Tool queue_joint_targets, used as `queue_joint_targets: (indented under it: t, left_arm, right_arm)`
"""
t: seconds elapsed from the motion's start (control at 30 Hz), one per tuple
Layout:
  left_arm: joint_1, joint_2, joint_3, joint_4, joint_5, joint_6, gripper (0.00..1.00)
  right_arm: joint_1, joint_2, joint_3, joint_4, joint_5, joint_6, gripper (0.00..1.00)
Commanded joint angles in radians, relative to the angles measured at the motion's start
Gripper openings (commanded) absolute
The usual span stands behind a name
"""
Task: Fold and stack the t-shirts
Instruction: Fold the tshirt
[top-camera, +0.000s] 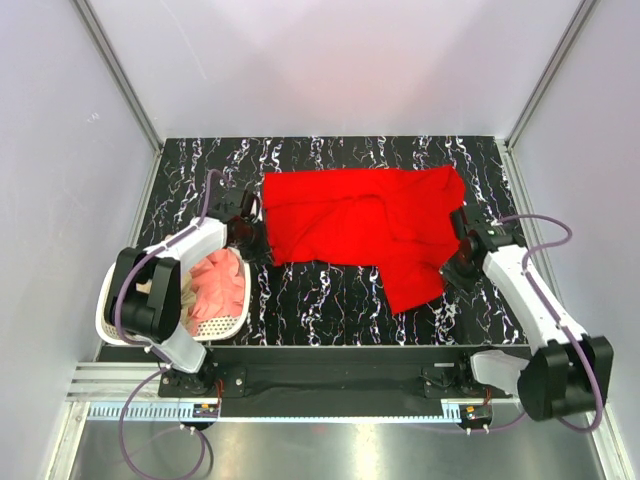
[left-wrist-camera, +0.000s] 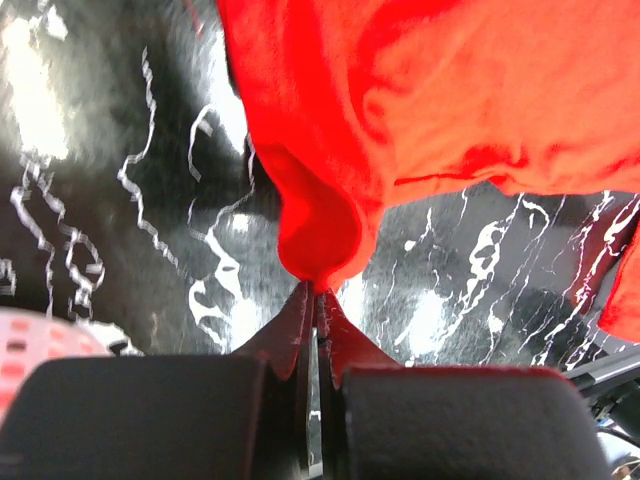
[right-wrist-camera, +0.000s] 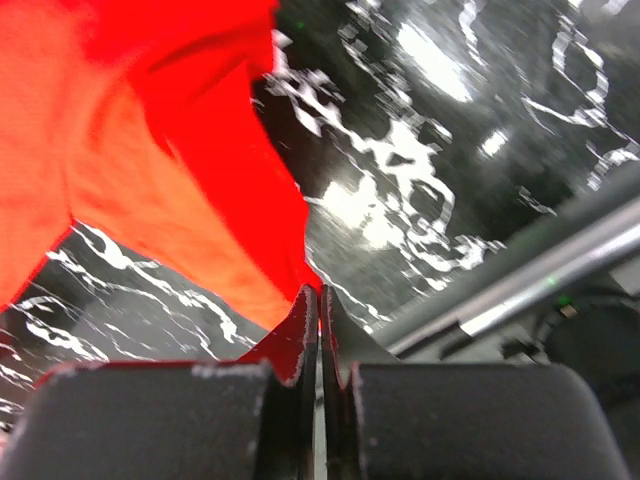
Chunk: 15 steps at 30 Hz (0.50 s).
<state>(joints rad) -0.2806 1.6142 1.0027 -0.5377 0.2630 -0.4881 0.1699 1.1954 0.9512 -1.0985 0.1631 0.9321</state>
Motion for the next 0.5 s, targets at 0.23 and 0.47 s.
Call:
queue_joint_targets:
  t: [0.23,0.47]
  left_arm:
    - [-0.005,-0.187,-0.032,-0.059,-0.134,-0.043,0.00]
    - [-0.002,-0.241,-0.003,-0.129,-0.226,-0.061,0.00]
  right_arm:
    - [-0.001,-0.226,0.015,-0.227,0.018,-0.018,0.00]
    - [0.000,-0.301,0.092,-0.319,0.038,-0.059,0.00]
